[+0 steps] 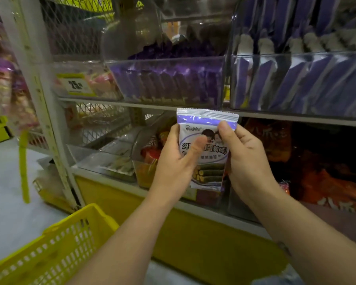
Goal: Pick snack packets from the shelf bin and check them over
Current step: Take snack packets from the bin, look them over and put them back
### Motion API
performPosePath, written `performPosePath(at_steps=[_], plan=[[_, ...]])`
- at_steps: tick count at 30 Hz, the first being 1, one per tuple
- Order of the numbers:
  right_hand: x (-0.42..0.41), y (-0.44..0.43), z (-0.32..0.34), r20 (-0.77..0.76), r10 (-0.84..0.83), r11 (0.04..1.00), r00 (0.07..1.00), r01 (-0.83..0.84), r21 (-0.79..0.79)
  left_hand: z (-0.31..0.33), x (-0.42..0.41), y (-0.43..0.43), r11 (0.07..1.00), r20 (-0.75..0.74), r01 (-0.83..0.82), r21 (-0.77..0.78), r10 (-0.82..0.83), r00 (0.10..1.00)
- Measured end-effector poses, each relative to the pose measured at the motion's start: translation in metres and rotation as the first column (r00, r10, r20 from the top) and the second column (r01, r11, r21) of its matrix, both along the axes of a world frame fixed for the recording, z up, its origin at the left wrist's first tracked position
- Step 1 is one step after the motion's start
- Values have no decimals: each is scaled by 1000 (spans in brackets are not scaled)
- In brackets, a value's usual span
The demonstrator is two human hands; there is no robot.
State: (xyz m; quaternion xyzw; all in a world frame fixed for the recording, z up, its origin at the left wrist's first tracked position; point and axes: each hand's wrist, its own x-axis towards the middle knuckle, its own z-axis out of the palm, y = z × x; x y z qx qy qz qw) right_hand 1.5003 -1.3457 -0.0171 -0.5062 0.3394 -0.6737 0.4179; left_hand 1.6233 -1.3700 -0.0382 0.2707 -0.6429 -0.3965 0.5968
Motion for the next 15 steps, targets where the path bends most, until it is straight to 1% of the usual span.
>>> performPosePath(at_steps=[3, 6, 8, 10, 15], plan=[[-5, 3, -4, 9, 33, 999, 999, -33, 13, 0, 3, 1, 996, -73, 52, 77, -46, 996], [-7, 5, -5, 97, 85, 994, 992, -92, 67, 3, 10, 1, 979, -139, 130, 158, -108, 984], [-8, 7, -5, 142, 106, 986, 984, -123, 117, 4, 14, 2, 962, -141, 173, 210, -145, 979], [-8, 7, -7, 151, 116, 979, 982, -139, 148, 4, 19, 3, 947, -136, 193, 257, -162, 977], [-6, 7, -10, 156, 186, 965, 970, -210, 157, 5, 28, 4, 921, -171, 231, 313, -185, 968]])
